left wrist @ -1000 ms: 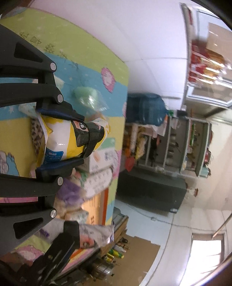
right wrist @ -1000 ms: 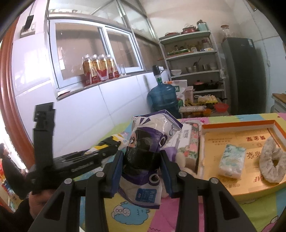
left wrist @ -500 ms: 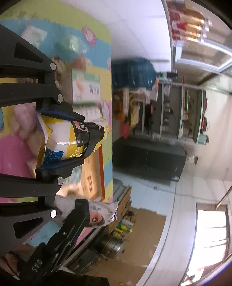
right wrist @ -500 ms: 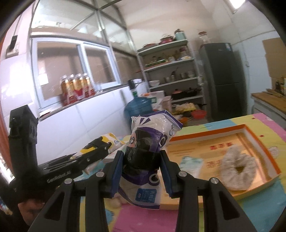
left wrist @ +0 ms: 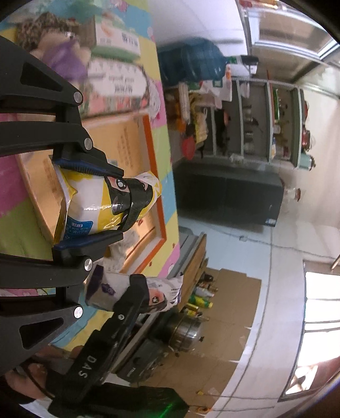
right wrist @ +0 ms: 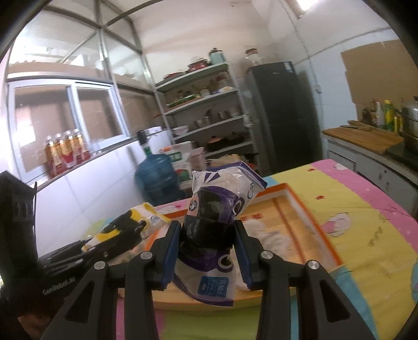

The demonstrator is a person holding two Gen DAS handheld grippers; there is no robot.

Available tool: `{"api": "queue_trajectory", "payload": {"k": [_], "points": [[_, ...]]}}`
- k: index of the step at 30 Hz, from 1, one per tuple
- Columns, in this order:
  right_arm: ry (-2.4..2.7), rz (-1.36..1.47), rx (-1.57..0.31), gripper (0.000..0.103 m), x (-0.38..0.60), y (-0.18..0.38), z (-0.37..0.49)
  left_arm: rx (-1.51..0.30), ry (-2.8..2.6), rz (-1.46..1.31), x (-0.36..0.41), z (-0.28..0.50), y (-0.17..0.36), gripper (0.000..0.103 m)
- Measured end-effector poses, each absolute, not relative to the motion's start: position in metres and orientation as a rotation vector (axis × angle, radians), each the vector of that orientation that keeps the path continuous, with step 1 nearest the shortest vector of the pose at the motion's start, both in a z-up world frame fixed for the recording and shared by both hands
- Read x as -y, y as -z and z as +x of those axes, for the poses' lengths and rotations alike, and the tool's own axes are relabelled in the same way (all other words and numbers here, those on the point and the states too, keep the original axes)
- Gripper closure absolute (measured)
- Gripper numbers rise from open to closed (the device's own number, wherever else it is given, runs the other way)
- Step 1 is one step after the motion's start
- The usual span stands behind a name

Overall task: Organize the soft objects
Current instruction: 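Lower both bags into the orange box and open both tools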

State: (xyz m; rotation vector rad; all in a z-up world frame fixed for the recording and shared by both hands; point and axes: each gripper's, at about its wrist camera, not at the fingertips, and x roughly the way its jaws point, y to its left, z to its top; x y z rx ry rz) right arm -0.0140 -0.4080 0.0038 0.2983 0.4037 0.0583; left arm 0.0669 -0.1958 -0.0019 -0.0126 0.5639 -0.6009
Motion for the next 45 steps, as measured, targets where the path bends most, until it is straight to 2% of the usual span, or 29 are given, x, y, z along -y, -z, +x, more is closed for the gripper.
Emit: {"api": "queue_trajectory", "payload": {"k": [16,36,40,45], "points": [[-0.039,0.257,-0.552,0.063,0.452,0.026,0.019,-0.638,0.615,0.025,0.264,0.092,0.042,0.062],[-0.046,0.287,-0.658,0.063,0.465,0.048,0.061,-0.778,0.6,0.01,0.278,0.122,0.073,0.062],[-0.043,0.286,-0.678,0.06,0.465,0.052,0.064,-0.832,0.617,0.01,0.282,0.124,0.08,0.055],[-0.033,0.291,-0.678,0.059,0.466,0.051,0.063,-0.763,0.607,0.006,0.28,0.117,0.071,0.043]]}}
